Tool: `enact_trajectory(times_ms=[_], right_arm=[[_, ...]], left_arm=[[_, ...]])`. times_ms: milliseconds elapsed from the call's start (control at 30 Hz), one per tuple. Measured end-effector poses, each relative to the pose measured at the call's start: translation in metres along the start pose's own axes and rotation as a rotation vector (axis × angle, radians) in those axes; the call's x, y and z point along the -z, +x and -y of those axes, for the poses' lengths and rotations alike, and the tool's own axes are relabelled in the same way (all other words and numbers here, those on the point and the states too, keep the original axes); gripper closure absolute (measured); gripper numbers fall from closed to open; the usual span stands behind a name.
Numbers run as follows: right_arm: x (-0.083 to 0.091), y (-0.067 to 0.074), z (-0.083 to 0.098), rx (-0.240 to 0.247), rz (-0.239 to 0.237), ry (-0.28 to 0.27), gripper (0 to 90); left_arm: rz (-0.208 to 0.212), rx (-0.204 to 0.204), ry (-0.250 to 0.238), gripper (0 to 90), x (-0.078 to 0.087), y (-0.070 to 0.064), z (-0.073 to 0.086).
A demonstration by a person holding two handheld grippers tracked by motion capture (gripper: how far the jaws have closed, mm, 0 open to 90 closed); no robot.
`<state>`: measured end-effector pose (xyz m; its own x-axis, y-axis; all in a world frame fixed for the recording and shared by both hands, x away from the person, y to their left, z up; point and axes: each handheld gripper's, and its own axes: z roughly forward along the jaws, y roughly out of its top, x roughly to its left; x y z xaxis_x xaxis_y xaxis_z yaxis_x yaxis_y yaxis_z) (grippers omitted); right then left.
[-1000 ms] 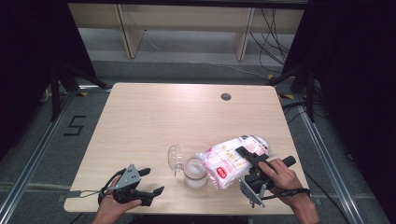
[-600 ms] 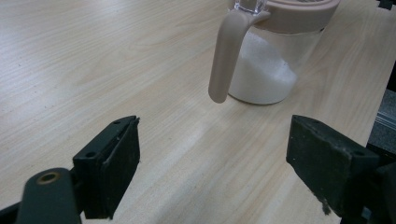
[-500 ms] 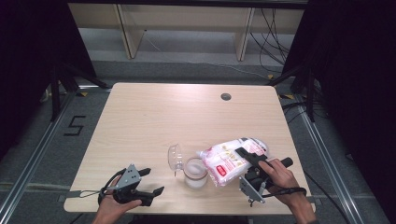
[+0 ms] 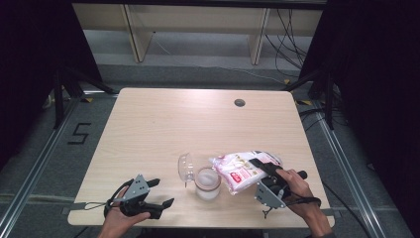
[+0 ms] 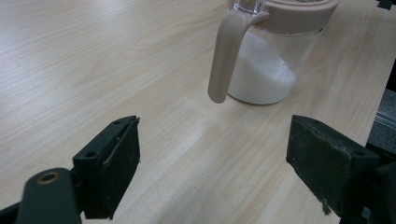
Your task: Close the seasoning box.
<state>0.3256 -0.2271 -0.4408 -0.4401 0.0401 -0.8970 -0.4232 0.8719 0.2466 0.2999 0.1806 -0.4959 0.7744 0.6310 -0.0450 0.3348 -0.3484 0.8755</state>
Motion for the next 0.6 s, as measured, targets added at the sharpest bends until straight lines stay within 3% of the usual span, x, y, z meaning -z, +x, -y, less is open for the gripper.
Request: enact_trajectory(times_ms=[33,100,167,200,233,300,367,400,467,500,600], right_arm=[[-0.001,0.003,0.001,-0.051,-0.005,0.0,78.1],[-0.003,0.002,0.004,-0.059,-0.013,-0.022,78.2],[-0.002,0.004,0.005,-0.111,-0.015,-0.01,78.2],[-0.003,0.004,0.006,-0.118,-0.022,-0.018,78.2],[-0.004,0.0,0.006,-0.07,-0.012,-0.035,78.3],[-0.004,0.003,0.008,-0.164,-0.021,-0.034,78.3],[-0.005,0.002,0.011,-0.169,-0.019,-0.048,78.3],[-0.004,0.004,0.012,-0.225,-0.029,-0.031,78.4],[-0.005,0.003,0.013,-0.208,-0.025,-0.047,78.4],[-0.005,0.005,0.013,-0.24,-0.026,-0.04,78.4],[-0.006,0.006,0.013,-0.268,-0.045,-0.053,78.6]], left_arm=[[-0.002,0.003,0.002,17.1,0.0,0.0,0.0],[-0.001,0.001,0.001,17.1,0.0,0.0,0.0],[-0.004,-0.01,0.006,17.1,0.0,0.001,0.0],[-0.01,-0.034,0.014,17.1,0.001,0.002,-0.001],[0.002,0.013,-0.01,17.1,-0.001,-0.001,0.0],[-0.005,-0.008,0.009,17.1,0.001,0.0,-0.001],[-0.003,-0.002,0.004,17.1,0.001,0.0,0.0],[-0.005,-0.001,0.003,17.1,0.001,0.0,-0.001],[-0.004,-0.005,0.005,17.1,0.001,0.0,-0.001],[-0.005,0.0,0.007,17.1,0.001,-0.001,-0.001],[-0.005,0.001,0.006,17.1,0.001,-0.001,-0.001]])
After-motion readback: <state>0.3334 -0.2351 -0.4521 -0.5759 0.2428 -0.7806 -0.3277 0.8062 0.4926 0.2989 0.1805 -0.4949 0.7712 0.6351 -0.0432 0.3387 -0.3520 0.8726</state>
